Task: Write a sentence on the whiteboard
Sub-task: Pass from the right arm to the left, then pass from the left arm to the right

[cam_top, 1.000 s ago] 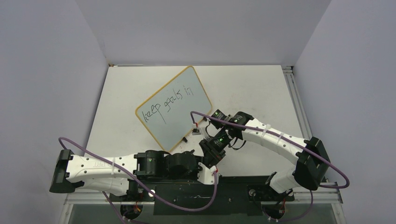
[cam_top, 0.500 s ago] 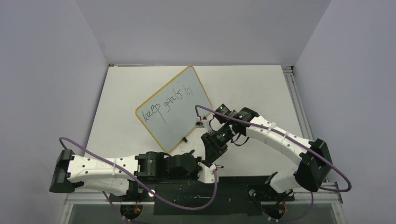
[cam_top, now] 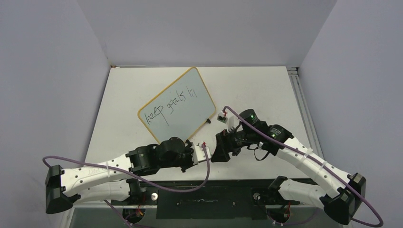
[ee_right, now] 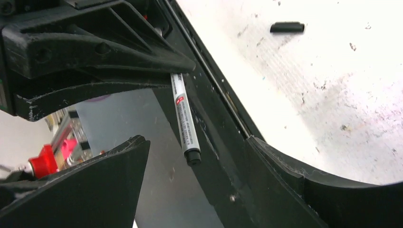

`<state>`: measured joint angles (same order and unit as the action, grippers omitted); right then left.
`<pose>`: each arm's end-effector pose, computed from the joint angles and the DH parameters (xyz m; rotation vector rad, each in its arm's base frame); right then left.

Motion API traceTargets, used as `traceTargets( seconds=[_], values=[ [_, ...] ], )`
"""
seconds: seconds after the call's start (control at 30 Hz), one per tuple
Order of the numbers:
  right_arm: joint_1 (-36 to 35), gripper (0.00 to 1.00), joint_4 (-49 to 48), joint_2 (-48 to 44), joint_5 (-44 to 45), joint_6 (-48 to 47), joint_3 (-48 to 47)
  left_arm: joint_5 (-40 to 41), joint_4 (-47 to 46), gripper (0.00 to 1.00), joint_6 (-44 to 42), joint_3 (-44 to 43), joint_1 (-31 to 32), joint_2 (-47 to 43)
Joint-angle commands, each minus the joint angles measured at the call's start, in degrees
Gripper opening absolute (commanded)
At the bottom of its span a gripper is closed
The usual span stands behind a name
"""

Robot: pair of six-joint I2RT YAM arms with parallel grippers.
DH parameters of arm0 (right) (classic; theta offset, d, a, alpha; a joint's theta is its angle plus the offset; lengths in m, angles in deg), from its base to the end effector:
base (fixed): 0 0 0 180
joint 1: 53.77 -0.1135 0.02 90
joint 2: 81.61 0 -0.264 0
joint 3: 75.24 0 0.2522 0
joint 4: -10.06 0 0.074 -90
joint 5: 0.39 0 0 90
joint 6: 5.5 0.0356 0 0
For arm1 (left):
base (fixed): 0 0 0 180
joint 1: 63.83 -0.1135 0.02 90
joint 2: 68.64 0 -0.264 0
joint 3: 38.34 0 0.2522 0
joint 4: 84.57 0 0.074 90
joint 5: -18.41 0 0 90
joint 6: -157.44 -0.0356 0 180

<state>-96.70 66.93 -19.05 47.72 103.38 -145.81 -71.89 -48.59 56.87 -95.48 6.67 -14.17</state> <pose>0.1406 0.1633 0.3073 -0.8966 2.4370 1.3396 0.0700 -0.1981 0.2799 1.4426 1.6821 -0.6021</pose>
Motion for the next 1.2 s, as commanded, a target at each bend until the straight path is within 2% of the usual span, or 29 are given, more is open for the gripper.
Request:
traceTargets(
  seconds=[0.0,0.17,0.37,0.47,0.7,1.07,1.17],
  values=[
    [-0.1,0.75,-19.5,-6.4,2.6,11.5,6.2,-6.6,-4.3,0.0,2.0,0.1,-1.7,-0.6],
    [-0.9,0.68,-26.8,-5.6,0.2,16.5,10.0,-8.7,-4.2,0.0,2.2,0.2,-2.3,-0.5],
    [-5.9,0.59,-23.8,-2.3,2.6,14.7,8.1,-10.5,-3.7,0.0,2.5,-0.6,-3.4,0.7],
    [-6.4,0.48,-23.8,-1.6,2.9,14.6,8.5,-10.5,-3.8,0.0,2.5,-0.4,-3.5,0.2],
    [-6.6,0.36,-24.5,-1.5,2.9,15.1,9.5,-10.8,-3.9,0.0,2.6,-0.3,-3.7,0.2],
    [-7.0,0.34,-24.1,-1.7,3.0,14.9,10.8,-10.2,-3.9,0.0,2.8,-0.5,-4.2,0.5],
    [-7.1,0.32,-24.4,-1.8,3.0,15.1,11.1,-10.2,-3.9,0.0,2.8,-0.4,-4.2,0.3]
  ],
)
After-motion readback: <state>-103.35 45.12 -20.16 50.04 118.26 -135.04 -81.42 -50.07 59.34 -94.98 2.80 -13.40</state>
